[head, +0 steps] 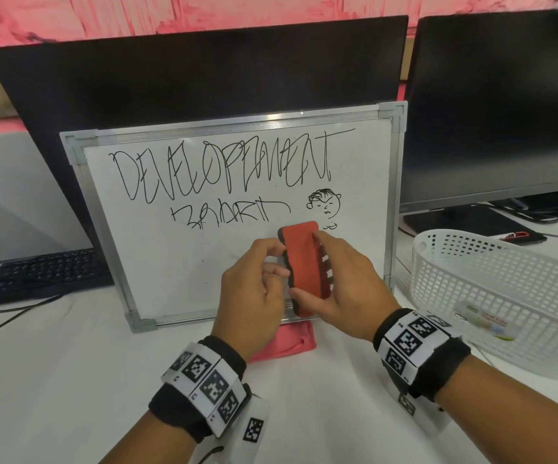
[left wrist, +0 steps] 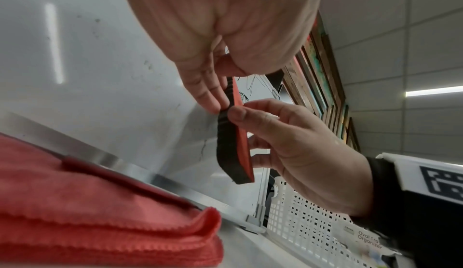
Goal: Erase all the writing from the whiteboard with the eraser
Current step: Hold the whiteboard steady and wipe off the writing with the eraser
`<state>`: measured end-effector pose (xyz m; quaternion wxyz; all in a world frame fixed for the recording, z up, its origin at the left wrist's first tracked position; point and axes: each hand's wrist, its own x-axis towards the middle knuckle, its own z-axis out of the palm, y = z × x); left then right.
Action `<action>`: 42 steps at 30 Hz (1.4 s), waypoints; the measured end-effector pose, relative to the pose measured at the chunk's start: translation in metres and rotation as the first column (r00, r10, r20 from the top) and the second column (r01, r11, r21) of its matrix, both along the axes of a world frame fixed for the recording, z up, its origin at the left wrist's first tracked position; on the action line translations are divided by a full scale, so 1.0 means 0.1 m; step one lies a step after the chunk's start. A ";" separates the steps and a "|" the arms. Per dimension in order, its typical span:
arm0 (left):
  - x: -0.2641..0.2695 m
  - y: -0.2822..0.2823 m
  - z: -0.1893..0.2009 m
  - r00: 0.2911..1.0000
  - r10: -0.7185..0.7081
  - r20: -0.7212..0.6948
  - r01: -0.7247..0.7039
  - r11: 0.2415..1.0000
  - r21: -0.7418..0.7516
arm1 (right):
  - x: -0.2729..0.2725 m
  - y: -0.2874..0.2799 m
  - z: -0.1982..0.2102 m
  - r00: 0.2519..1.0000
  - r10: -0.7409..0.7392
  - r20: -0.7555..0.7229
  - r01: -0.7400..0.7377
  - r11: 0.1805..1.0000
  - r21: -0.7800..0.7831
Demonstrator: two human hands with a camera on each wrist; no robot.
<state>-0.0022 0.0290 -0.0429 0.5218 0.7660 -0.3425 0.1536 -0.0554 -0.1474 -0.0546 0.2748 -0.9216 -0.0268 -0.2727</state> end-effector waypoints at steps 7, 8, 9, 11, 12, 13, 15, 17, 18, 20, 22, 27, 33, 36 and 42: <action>0.08 0.04 0.00 0.999 0.013 0.039 -0.020 0.984 0.178 | -0.03 -0.01 0.01 0.983 -0.166 -0.085 0.166 0.986 -0.004; 0.12 0.05 0.00 0.996 0.039 0.075 -0.056 0.968 0.244 | -0.04 -0.02 0.01 0.972 -0.206 -0.113 0.205 0.979 -0.022; 0.15 0.07 -0.01 0.991 0.063 0.121 -0.098 0.946 0.309 | -0.05 -0.03 0.02 0.961 -0.244 -0.133 0.240 0.970 -0.043; 0.19 0.08 -0.02 0.973 0.089 0.215 -0.172 0.897 0.408 | -0.07 -0.06 0.03 0.939 -0.302 -0.161 0.295 0.953 -0.070; 0.20 0.09 -0.03 0.964 0.086 0.251 -0.192 0.877 0.440 | -0.07 -0.06 0.04 0.932 -0.321 -0.172 0.312 0.947 -0.075; 0.21 0.09 -0.04 0.958 0.076 0.278 -0.204 0.861 0.466 | -0.08 -0.07 0.04 0.925 -0.336 -0.179 0.327 0.942 -0.078; 0.24 0.11 -0.07 0.949 0.052 0.310 -0.214 0.829 0.517 | -0.08 -0.09 0.05 0.917 -0.362 -0.170 0.355 0.932 -0.072; 0.28 0.15 -0.11 0.956 0.019 0.294 -0.192 0.796 0.574 | -0.08 -0.10 0.06 0.919 -0.372 -0.131 0.370 0.928 -0.046; 0.31 0.19 -0.12 0.964 0.001 0.265 -0.165 0.783 0.600 | -0.08 -0.10 0.08 0.923 -0.369 -0.107 0.368 0.929 -0.031; 0.33 0.25 -0.14 0.979 -0.044 0.201 -0.097 0.764 0.638 | -0.08 -0.12 0.12 0.933 -0.355 -0.060 0.355 0.935 -0.010; 0.32 0.29 -0.16 0.986 -0.084 0.147 -0.036 0.744 0.667 | -0.07 -0.14 0.16 0.936 -0.350 -0.040 0.349 0.937 -0.016; 0.28 0.32 -0.20 0.989 -0.123 0.084 0.031 0.721 0.692 | -0.12 -0.11 0.14 0.929 -0.346 -0.134 0.333 0.936 -0.111; 0.28 0.32 -0.20 0.989 -0.116 0.088 0.028 0.746 0.665 | -0.09 -0.13 0.15 0.940 -0.325 -0.104 0.318 0.945 -0.079; 0.27 0.32 -0.19 0.987 -0.082 0.140 -0.028 0.762 0.647 | -0.11 -0.12 0.12 0.938 -0.321 -0.133 0.307 0.945 -0.112; 0.26 0.32 -0.17 0.902 -0.025 0.430 -0.226 0.822 0.522 | -0.08 -0.16 0.15 0.947 -0.315 -0.066 0.309 0.947 -0.086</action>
